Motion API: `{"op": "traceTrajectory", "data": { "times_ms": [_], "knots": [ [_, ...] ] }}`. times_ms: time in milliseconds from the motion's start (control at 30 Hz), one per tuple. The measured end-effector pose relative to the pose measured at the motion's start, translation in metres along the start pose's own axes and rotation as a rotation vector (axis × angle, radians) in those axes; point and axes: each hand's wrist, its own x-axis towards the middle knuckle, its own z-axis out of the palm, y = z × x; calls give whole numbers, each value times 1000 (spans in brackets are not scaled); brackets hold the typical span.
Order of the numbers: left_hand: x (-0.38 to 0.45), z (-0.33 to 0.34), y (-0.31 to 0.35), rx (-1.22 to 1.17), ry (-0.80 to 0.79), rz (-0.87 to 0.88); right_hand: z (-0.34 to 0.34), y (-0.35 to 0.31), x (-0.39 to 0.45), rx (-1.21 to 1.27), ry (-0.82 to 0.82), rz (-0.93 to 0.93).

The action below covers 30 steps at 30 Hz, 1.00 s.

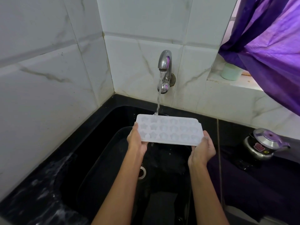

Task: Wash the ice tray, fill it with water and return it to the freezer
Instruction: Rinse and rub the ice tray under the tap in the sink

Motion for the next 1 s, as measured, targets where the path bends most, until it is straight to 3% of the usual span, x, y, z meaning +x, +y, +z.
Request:
{"op": "traceTrajectory", "data": {
  "times_ms": [200,400,767,1000],
  "knots": [
    [-1,-8,7,-22,2,17,6,3,-7,-5,-22,-4],
    [2,5,15,-7,-107,17,14,-6,-3,47,-25,-9],
    [10,25,25,141,-123,-37,24,-17,9,115,-36,20],
    [16,5,31,21,-112,-30,31,-4,2,69,-90,60]
  ]
}}
